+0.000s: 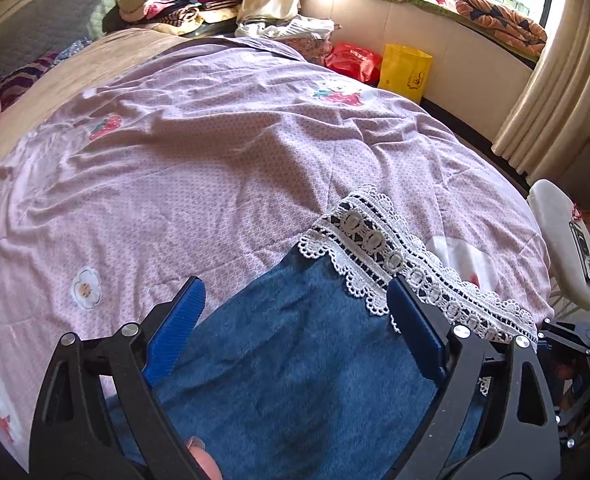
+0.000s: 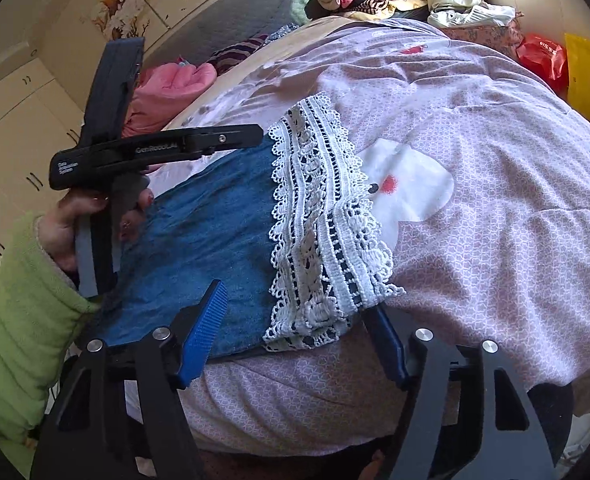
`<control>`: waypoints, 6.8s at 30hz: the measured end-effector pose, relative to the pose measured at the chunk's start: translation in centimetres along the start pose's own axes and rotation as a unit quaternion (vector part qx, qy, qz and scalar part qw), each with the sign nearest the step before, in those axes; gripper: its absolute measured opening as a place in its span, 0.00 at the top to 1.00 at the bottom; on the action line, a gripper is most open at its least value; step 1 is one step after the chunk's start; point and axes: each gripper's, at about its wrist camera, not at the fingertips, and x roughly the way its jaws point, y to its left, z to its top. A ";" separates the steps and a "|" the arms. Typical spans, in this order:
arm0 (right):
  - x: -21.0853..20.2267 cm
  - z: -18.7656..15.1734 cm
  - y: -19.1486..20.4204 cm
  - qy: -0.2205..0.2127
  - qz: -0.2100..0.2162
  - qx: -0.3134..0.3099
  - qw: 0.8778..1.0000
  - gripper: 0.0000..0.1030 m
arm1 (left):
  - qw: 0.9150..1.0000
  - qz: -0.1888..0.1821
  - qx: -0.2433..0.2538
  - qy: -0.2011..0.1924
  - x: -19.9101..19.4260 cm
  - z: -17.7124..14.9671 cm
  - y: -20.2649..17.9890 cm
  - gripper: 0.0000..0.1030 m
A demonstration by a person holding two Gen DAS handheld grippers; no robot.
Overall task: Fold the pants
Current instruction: 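Move both grippers to the lace-trimmed leg end and grasp it, then lift the lace-trimmed end with both grippers and fold it over the pants, then lay the folded end down and open both grippers, then grasp the lace-trimmed folded edge with both grippers, then fold the lace edge over toward the waistband and open both grippers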
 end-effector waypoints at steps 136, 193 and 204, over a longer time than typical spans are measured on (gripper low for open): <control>5.5 -0.7 13.3 0.099 0.065 -0.187 0.975 0.27 | 0.934 -0.007 -0.352 -0.060 -17.1 -26.6 5.2 0.46; 6.4 -3.5 19.2 0.095 0.037 -0.290 0.951 0.50 | 0.939 0.117 -0.321 -0.034 -18.4 -27.9 3.0 0.86; 9.6 -5.1 20.3 0.132 0.014 -0.305 0.943 0.48 | 0.935 0.122 -0.332 -0.040 -19.4 -28.8 4.0 0.82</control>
